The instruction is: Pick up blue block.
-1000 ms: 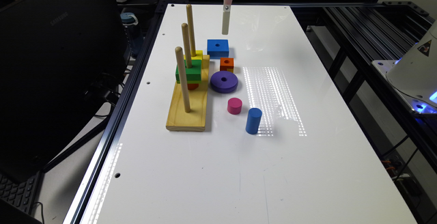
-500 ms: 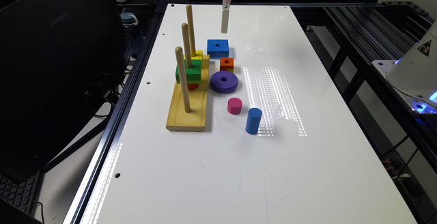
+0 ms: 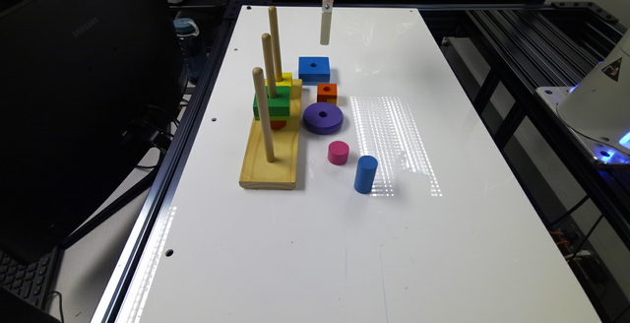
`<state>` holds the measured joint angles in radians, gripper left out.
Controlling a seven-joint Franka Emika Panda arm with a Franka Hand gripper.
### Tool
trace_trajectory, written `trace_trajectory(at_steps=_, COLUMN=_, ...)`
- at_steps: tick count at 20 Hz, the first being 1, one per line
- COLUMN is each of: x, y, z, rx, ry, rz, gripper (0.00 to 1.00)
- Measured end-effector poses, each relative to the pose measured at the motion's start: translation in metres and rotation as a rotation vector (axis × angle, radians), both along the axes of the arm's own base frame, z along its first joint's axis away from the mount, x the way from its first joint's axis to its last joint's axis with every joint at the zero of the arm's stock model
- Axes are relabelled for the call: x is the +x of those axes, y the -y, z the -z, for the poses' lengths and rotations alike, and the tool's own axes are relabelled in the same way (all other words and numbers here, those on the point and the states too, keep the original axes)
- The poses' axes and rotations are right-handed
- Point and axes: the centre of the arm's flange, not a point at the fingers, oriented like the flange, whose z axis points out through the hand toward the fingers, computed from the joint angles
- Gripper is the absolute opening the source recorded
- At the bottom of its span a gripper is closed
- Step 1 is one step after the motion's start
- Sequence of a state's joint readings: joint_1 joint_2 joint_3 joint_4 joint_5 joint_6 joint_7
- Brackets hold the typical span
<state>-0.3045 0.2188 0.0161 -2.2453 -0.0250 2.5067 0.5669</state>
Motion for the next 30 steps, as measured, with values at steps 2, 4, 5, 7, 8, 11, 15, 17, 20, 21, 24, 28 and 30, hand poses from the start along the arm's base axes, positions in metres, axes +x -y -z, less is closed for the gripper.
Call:
trace_trajectory(at_steps=2, x=0.001, y=0.0, z=0.01, rx=0.003, ry=-0.007, rz=0.0, gripper=1.0)
trace_trajectory(at_steps=4, x=0.005, y=0.001, z=0.016, rx=0.004, ry=-0.01, rz=0.0, gripper=1.0)
trace_trajectory(at_steps=5, x=0.006, y=0.002, z=0.016, rx=0.004, ry=-0.01, rz=0.0, gripper=1.0)
trace_trajectory(at_steps=7, x=0.007, y=0.002, z=0.017, rx=0.004, ry=-0.01, rz=0.0, gripper=1.0)
trace_trajectory(at_steps=8, x=0.007, y=0.002, z=0.017, rx=0.004, ry=-0.01, rz=0.0, gripper=1.0)
trace_trajectory(at_steps=11, x=0.007, y=0.002, z=0.017, rx=0.004, ry=-0.01, rz=0.0, gripper=1.0)
trace_trajectory(at_steps=15, x=0.01, y=0.001, z=0.015, rx=0.003, ry=-0.004, rz=-0.004, gripper=1.0)
trace_trajectory(at_steps=17, x=0.012, y=-0.001, z=0.014, rx=0.004, ry=-0.002, rz=-0.007, gripper=1.0)
trace_trajectory(at_steps=20, x=0.013, y=-0.002, z=0.014, rx=0.004, ry=-0.002, rz=-0.009, gripper=1.0)
trace_trajectory(at_steps=21, x=0.013, y=-0.002, z=0.014, rx=0.004, ry=-0.001, rz=-0.009, gripper=1.0)
trace_trajectory(at_steps=24, x=0.013, y=-0.002, z=0.021, rx=0.006, ry=-0.008, rz=-0.009, gripper=1.0)
trace_trajectory(at_steps=28, x=0.018, y=0.0, z=0.036, rx=0.009, ry=-0.012, rz=-0.009, gripper=1.0)
trace_trajectory(at_steps=30, x=0.02, y=0.0, z=0.037, rx=0.009, ry=-0.011, rz=-0.009, gripper=1.0)
